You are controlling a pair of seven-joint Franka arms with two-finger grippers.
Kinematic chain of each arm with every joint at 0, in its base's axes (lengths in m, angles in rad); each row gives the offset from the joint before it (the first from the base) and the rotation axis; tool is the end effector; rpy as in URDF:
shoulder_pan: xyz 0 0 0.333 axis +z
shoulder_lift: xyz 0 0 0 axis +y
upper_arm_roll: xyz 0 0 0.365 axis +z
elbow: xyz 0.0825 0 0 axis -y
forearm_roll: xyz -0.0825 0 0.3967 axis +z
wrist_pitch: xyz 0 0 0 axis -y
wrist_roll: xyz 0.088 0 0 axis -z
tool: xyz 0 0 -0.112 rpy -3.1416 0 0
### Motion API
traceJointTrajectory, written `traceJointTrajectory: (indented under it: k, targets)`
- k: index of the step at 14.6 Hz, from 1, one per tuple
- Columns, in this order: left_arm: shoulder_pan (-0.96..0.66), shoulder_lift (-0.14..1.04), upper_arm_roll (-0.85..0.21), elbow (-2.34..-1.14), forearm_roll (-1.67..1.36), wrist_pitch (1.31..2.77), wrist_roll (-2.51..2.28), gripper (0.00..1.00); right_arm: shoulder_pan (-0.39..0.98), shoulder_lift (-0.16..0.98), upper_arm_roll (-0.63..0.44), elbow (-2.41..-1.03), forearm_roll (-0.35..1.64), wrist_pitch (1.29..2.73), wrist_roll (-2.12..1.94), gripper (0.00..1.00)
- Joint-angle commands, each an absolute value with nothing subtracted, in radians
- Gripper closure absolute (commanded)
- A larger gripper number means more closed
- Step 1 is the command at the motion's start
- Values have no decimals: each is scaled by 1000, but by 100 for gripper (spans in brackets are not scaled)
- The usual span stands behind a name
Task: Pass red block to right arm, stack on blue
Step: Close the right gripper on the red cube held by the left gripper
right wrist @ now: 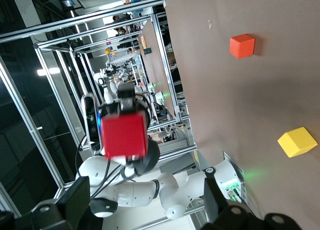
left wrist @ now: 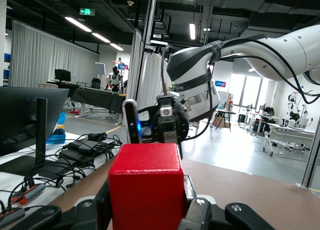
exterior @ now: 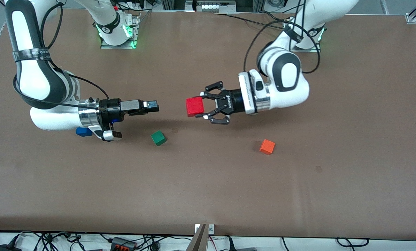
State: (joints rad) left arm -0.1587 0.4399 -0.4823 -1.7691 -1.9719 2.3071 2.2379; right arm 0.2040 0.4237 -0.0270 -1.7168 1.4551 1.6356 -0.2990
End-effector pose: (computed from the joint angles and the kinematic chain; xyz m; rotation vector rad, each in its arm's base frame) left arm 0.5851 -0.4080 0.4167 1.4139 -0.9696 1.2340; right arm 0.6474 0.2255 0.4246 -1.7244 0.0693 0.3367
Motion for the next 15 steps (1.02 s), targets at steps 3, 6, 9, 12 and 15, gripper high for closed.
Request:
traceJointTrajectory:
  k: [3, 6, 9, 12, 15]
  targets:
    - [-212, 476, -486, -1718, -2085, 2406, 2338, 92, 241, 494, -32, -1617, 1473, 1625, -304, 0]
    - [-235, 500, -486, -1680, -2086, 2447, 2342, 92, 264, 499, -32, -1611, 1491, 1634, -302, 0]
    - [-241, 509, -486, -1678, -2086, 2448, 2344, 92, 274, 517, -32, -1603, 1496, 1623, -302, 0]
    - [-241, 512, -485, -1678, -2082, 2448, 2345, 93, 290, 518, -32, -1600, 1497, 1632, -278, 0]
    - [-241, 512, -485, -1677, -2082, 2448, 2345, 93, 302, 518, -32, -1598, 1496, 1635, -276, 0]
